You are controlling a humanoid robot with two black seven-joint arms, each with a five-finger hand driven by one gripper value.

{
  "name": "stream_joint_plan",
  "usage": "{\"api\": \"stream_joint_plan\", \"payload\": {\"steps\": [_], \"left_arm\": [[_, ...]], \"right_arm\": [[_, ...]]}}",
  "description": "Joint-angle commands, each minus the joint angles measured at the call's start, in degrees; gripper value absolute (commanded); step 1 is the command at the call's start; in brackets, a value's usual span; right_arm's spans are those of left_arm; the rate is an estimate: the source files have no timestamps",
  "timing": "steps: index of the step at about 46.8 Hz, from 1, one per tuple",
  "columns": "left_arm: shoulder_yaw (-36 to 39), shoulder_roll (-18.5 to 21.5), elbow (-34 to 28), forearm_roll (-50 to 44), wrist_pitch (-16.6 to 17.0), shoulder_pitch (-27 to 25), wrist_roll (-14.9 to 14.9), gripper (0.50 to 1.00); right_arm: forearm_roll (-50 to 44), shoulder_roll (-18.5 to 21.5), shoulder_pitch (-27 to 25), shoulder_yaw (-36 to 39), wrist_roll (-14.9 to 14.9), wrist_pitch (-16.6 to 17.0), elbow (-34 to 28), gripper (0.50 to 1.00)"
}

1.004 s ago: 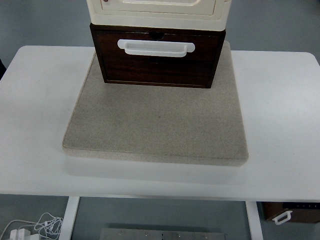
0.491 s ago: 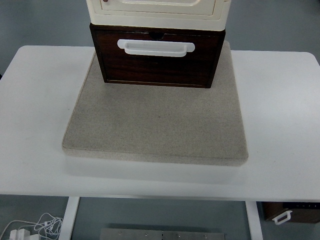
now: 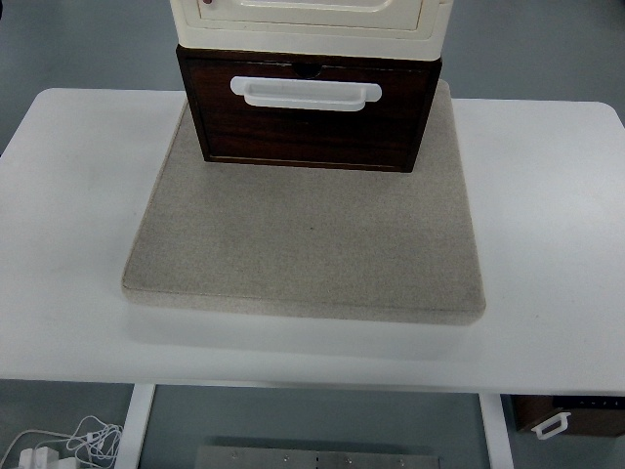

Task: Close the drawer under the combination cabinet

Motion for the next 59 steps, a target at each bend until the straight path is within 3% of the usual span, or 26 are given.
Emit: {"api": "stream_joint_plan", "payload": {"steps": [1, 8, 15, 25, 34, 59], "left_arm": [[-0.2, -0.9, 0.1, -3.1, -0.3, 2.2, 0.4, 0.996], [0.0, -1.3, 0.0, -9.2, -0.8, 5.6, 2.9, 0.996], [-0.1, -3.1, 0.1, -9.5, -1.5, 8.7, 3.1, 0.996], [-0.1, -6.0, 0.1, -10.0, -6.7, 11.4, 2.7, 0.996], [-0.1, -7.6, 0.1, -13.2, -9.1, 11.4, 2.3, 0.996], [-0.2, -9.7, 0.6, -17.4, -9.3, 12.4, 1.6, 0.996]], "right_arm": [[0.0, 0.0, -0.1, -0.1, 0.0, 0.0, 0.0, 0.952], [0.0, 0.0, -0.1, -0.1, 0.0, 0.0, -0.1, 0.952], [0.0, 0.0, -0.1, -0.1, 0.0, 0.2, 0.0, 0.952], [0.0, 0.0, -0.1, 0.0, 0.0, 0.2, 0.1, 0.952], [0.0, 0.0, -0.1, 0.1, 0.0, 0.2, 0.1, 0.952], [0.1, 0.0, -0.1, 0.4, 0.0, 0.2, 0.1, 0.952]]}}
